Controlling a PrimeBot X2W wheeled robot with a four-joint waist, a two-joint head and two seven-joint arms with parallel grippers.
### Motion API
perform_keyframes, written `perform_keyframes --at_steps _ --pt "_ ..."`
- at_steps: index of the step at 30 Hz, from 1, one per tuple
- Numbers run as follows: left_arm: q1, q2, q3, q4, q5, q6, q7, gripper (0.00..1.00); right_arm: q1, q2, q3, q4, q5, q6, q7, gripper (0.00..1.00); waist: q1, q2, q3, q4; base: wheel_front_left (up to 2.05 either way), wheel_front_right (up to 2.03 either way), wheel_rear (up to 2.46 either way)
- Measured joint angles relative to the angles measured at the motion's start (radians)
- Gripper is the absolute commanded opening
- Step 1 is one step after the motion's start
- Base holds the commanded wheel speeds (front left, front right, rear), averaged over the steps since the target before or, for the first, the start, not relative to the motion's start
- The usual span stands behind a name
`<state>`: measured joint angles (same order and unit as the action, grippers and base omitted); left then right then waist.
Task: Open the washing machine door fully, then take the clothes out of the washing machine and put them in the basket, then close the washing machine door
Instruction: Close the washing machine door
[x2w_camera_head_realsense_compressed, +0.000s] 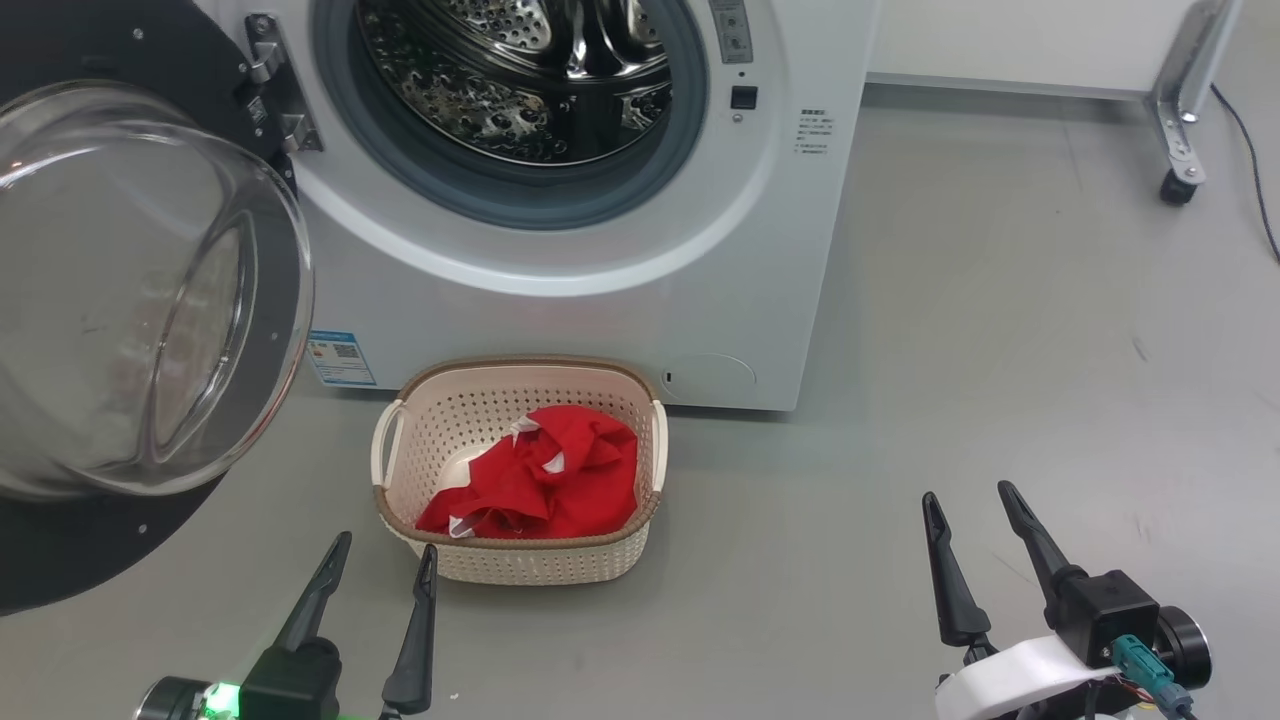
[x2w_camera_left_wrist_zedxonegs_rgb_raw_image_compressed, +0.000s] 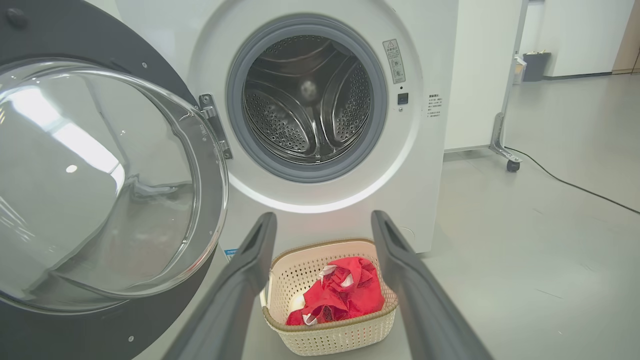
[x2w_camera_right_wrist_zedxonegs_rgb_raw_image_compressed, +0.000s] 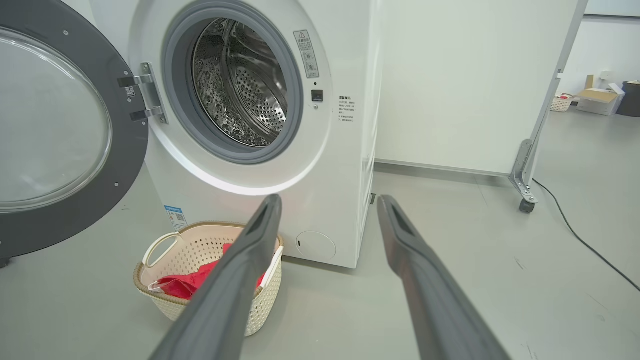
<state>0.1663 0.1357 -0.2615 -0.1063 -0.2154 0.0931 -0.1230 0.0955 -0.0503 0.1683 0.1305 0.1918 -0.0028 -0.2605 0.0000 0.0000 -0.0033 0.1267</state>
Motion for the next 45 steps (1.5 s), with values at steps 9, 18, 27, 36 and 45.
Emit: perform_keyframes --at_steps 9,18,27,36,45 --pt "-0.001 -0.009 0.011 -0.007 0.006 0.003 -0.002 1.0 0.0 -0.005 0.009 -0.006 0.001 0.002 0.0 1.0 0.0 0.0 0.004 0.114 0.0 0.0 0.0" --pt "-0.002 -0.019 0.009 -0.006 0.004 0.007 -0.009 1.0 -0.001 -0.008 0.011 -0.007 0.001 0.006 0.0 1.0 0.0 0.0 0.012 0.237 0.0 0.0 0.0" --pt "-0.003 -0.019 0.015 0.001 0.002 0.007 -0.012 1.0 -0.002 -0.007 0.03 -0.003 -0.001 0.012 0.0 1.0 0.0 0.0 0.016 0.348 0.0 0.0 0.0" --pt "-0.002 -0.019 0.031 0.002 -0.005 0.007 -0.02 1.0 -0.004 -0.007 0.043 0.01 -0.001 0.019 0.0 1.0 0.0 0.0 0.017 0.376 0.0 0.0 0.0" --pt "-0.002 -0.019 0.03 0.004 -0.005 0.007 -0.02 1.0 -0.005 -0.007 0.043 0.016 -0.001 0.019 0.0 1.0 0.0 0.0 0.017 0.376 0.0 0.0 0.0"
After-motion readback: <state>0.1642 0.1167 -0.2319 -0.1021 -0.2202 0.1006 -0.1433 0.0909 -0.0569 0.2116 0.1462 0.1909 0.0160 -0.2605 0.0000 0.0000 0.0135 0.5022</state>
